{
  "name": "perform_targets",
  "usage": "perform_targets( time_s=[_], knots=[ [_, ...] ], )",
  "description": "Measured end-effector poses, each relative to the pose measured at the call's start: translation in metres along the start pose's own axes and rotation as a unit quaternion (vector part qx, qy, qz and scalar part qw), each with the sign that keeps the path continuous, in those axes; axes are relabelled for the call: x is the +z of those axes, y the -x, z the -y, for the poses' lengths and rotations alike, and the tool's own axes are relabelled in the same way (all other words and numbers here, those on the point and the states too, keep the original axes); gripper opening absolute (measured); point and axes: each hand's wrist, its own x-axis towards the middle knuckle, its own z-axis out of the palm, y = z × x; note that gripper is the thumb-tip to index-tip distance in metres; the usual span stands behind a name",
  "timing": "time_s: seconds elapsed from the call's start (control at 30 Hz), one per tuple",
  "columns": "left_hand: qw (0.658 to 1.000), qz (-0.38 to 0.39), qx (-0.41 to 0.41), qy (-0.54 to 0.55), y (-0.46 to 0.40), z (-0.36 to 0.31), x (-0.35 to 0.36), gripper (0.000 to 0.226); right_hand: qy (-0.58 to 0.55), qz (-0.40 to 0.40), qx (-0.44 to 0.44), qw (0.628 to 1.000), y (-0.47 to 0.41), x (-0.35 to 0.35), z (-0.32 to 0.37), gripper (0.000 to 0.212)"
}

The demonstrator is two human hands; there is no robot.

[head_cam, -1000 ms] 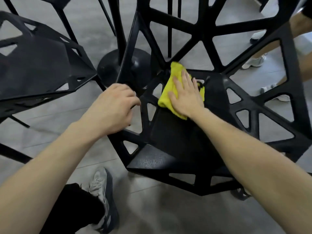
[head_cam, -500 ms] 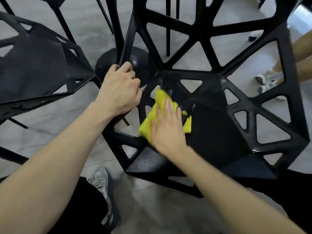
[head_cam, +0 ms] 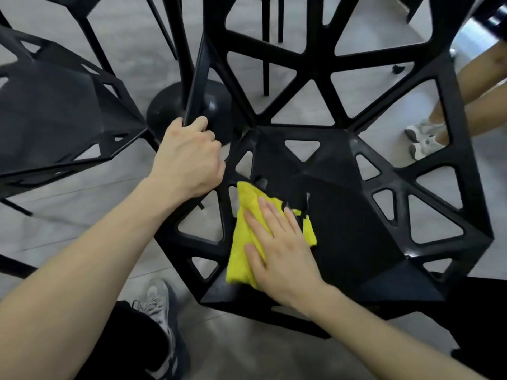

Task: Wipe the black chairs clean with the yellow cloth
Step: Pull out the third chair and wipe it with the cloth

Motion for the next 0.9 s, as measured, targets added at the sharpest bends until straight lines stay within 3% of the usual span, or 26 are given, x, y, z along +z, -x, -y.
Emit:
perform_targets(
  time_s=[0.1,0.3,0.4,0.5,0.57,0.7,0.77,0.9],
  knots=[
    [1.0,0.012,-0.013,-0.005,-0.005,-0.006,-0.003,0.052,0.007,-0.004,-0.025,1.0,-0.001,0.001,-0.017,0.06],
    [0.999,0.023,-0.036,-0.021,0.015,-0.008,-0.004,0.047,0.064,-0.062,0.105,0.99,-0.16,0.022,-0.042,0.061],
    [0.999,0.009,-0.043,-0.019,0.015,-0.009,-0.006,0.049,0.104,-0.069,0.056,0.991,-0.126,0.008,-0.101,0.058],
    [0.999,0.004,-0.053,-0.009,0.014,-0.012,-0.01,0.05,0.136,-0.089,0.133,0.978,-0.082,-0.026,-0.184,0.061],
    [0.999,0.014,-0.051,-0.009,0.015,-0.015,-0.011,0.05,0.133,-0.093,0.183,0.97,-0.087,-0.027,-0.186,0.064],
    [0.999,0.013,-0.05,-0.01,0.016,-0.015,-0.01,0.047,0.069,-0.115,0.045,0.99,-0.145,0.019,-0.08,0.057],
    [0.998,0.009,-0.054,-0.008,0.014,-0.015,-0.008,0.047,0.054,-0.111,0.035,0.992,-0.161,0.022,-0.053,0.053],
    [0.998,0.031,-0.059,-0.006,0.015,-0.012,-0.009,0.047,0.153,-0.101,0.042,0.982,-0.132,-0.002,-0.135,0.054]
  ],
)
